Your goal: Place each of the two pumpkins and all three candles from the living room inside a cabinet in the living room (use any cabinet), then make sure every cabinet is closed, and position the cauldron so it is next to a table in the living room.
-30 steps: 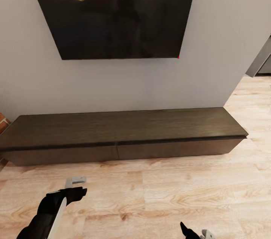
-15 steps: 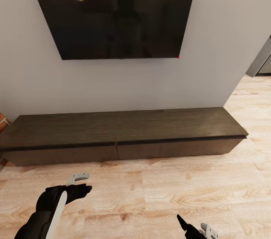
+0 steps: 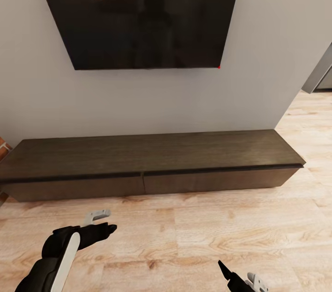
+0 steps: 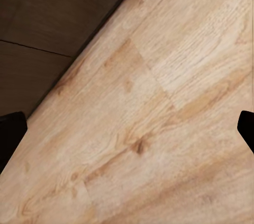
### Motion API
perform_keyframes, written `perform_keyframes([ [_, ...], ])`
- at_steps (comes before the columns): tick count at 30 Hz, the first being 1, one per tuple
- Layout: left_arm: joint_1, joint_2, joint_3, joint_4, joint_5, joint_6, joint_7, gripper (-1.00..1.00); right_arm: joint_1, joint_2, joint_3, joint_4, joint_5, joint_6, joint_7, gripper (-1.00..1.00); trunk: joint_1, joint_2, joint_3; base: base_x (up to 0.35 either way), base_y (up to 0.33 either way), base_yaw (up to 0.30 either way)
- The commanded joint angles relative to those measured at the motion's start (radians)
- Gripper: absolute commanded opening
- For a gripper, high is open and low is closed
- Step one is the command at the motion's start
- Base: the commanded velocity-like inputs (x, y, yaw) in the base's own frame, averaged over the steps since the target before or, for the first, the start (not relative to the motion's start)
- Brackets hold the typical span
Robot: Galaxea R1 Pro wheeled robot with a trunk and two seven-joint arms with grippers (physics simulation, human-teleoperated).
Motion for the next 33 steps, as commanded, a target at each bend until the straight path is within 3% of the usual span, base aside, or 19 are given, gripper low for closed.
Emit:
perform_keyframes([
  [1, -0.001, 0.001, 0.001, -0.001, 0.006, 0.005, 0.001, 1.0, 0.0, 0.0, 0.0, 0.001, -0.009, -0.001, 0.004, 1.0, 0.004, -0.008, -0.004, 0.0, 0.0, 0.0],
  [5, -0.001, 0.005, 0.006, -0.001, 0.011, 0.006, 0.001, 1.0, 0.0, 0.0, 0.0, 0.002, -0.009, -0.005, 0.003, 1.0, 0.019, -0.036, -0.016, 0.0, 0.0, 0.0],
  [7, -0.001, 0.02, 0.008, -0.001, 0.029, 0.006, -0.001, 1.0, 0.0, 0.0, 0.0, 0.003, -0.009, -0.006, 0.003, 1.0, 0.027, -0.05, -0.023, 0.0, 0.0, 0.0],
  [11, -0.001, 0.102, 0.01, -0.006, 0.175, 0.006, -0.002, 1.0, 0.0, 0.0, 0.0, 0.038, -0.009, -0.006, 0.002, 1.0, 0.042, -0.078, -0.035, 0.0, 0.0, 0.0],
  [12, -0.001, 0.144, 0.007, -0.008, 0.247, 0.007, -0.002, 1.0, 0.0, 0.0, 0.0, 0.053, -0.009, -0.009, 0.001, 1.0, 0.046, -0.085, -0.038, 0.0, 0.0, 0.0],
  [14, 0.0, 0.233, -0.007, -0.011, 0.43, 0.007, -0.002, 1.0, 0.0, 0.0, 0.001, 0.078, -0.008, -0.035, 0.001, 1.0, 0.054, -0.099, -0.045, 0.0, 0.0, 0.0],
  [17, 0.006, 0.348, -0.067, -0.013, 0.709, 0.006, -0.002, 1.0, 0.0, 0.005, 0.002, 0.092, 0.0, -0.131, 0.003, 1.0, 0.065, -0.12, -0.054, 0.0, 0.0, 0.0],
  [19, 0.008, 0.404, -0.12, -0.014, 0.849, 0.006, -0.002, 1.0, 0.0, 0.007, 0.003, 0.093, -0.001, -0.197, 0.01, 1.0, 0.073, -0.134, -0.06, 0.0, 0.0, 0.0],
  [20, 0.008, 0.42, -0.146, -0.015, 0.902, 0.006, -0.002, 1.0, 0.0, 0.008, 0.003, 0.089, -0.005, -0.215, 0.013, 1.0, 0.077, -0.141, -0.063, 0.0, 0.0, 0.0],
  [23, 0.009, 0.441, -0.186, -0.016, 0.987, 0.006, -0.002, 1.0, -0.001, 0.009, 0.005, 0.073, -0.014, -0.223, 0.015, 1.0, 0.088, -0.162, -0.073, 0.0, 0.0, 0.0],
  [25, 0.009, 0.447, -0.198, -0.016, 1.022, 0.006, -0.002, 1.0, -0.012, 0.011, 0.005, 0.032, -0.038, -0.204, 0.013, 1.0, 0.096, -0.176, -0.079, 0.0, 0.0, 0.0],
  [29, 0.009, 0.456, -0.202, -0.016, 1.074, 0.006, -0.002, 1.0, -0.08, 0.016, 0.006, -0.044, -0.154, -0.113, 0.006, 1.0, 0.111, -0.204, -0.092, 0.0, 0.0, 0.0],
  [33, 0.009, 0.469, -0.204, -0.016, 1.118, 0.006, -0.002, 1.0, -0.169, 0.017, 0.006, -0.051, -0.248, -0.09, -0.005, 1.0, 0.127, -0.232, -0.104, 0.0, 0.0, 0.0],
])
